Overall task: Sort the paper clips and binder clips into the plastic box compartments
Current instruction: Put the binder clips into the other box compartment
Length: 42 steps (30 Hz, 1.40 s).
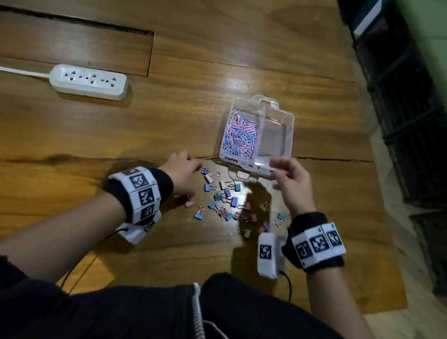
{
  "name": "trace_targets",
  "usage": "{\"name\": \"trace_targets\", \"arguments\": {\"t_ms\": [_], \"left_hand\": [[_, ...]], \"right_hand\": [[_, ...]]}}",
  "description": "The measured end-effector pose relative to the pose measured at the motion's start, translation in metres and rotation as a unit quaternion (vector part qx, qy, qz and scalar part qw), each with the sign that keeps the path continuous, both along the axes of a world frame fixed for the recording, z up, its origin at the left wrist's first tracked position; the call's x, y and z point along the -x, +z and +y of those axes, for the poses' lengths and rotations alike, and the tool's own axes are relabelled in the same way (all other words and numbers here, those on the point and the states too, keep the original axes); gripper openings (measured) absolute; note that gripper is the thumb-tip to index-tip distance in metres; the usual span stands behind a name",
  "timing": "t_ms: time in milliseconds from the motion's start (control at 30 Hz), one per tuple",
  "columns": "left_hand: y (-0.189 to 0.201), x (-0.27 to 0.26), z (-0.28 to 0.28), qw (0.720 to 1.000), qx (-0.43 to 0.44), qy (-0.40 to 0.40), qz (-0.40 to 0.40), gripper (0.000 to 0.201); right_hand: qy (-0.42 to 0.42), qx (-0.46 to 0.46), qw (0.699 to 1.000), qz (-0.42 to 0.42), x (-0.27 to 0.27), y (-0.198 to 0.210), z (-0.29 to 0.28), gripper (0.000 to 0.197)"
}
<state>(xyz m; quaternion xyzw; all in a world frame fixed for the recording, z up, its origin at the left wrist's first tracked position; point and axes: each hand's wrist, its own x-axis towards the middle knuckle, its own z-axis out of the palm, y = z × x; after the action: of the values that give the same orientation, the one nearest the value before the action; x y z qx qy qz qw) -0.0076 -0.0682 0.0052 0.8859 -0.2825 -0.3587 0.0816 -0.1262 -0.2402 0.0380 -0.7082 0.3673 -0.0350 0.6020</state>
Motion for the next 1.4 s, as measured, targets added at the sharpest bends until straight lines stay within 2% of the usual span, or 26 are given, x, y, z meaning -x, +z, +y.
{"name": "trace_targets", "arguments": {"t_ms": [100,167,233,333,500,700,800,933,1100,1200,1333,1400], "left_hand": [[-0.005,0.012,0.005,1.0,-0.005,-0.03,-0.003,0.077],[-0.008,0.021,0.006,0.998,-0.016,-0.062,-0.022,0.077],[-0.012,0.03,0.006,0.994,-0.017,-0.089,-0.065,0.065],[-0.018,0.04,0.008,0.989,0.003,-0.095,-0.115,0.052],[-0.022,0.049,0.015,0.986,0.029,-0.083,-0.141,0.033],[-0.019,0.053,0.012,0.994,0.027,-0.049,-0.092,0.016],[-0.004,0.052,-0.002,0.996,0.074,-0.014,-0.048,0.01],[0.02,0.043,-0.04,0.978,0.194,0.07,0.018,0.009],[0.041,0.025,-0.093,0.949,0.293,0.115,0.026,0.019],[0.043,0.016,-0.113,0.943,0.312,0.106,0.032,0.024],[0.036,0.008,-0.116,0.946,0.284,0.091,0.129,0.038],[0.031,0.003,-0.107,0.951,0.278,0.083,0.104,0.039]], "right_hand": [[0.0,0.074,0.991,0.112,0.041,-0.021,0.003,0.038],[0.082,0.166,0.959,0.213,0.059,-0.035,0.004,0.052],[0.151,0.228,0.924,0.266,0.068,-0.043,0.009,0.063],[0.165,0.261,0.918,0.249,0.072,-0.05,0.023,0.064],[0.163,0.303,0.915,0.209,0.076,-0.059,0.036,0.043],[0.166,0.285,0.923,0.197,0.081,-0.059,0.032,0.026],[0.184,0.263,0.925,0.202,0.08,-0.053,0.025,0.023],[0.205,0.263,0.92,0.204,0.077,-0.049,0.02,0.019],[0.203,0.249,0.926,0.197,0.075,-0.048,0.016,0.02],[0.18,0.225,0.94,0.182,0.073,-0.047,0.012,0.013],[0.148,0.18,0.958,0.167,0.07,-0.045,0.003,0.014],[0.146,0.164,0.962,0.162,0.068,-0.041,-0.002,0.019]]}}
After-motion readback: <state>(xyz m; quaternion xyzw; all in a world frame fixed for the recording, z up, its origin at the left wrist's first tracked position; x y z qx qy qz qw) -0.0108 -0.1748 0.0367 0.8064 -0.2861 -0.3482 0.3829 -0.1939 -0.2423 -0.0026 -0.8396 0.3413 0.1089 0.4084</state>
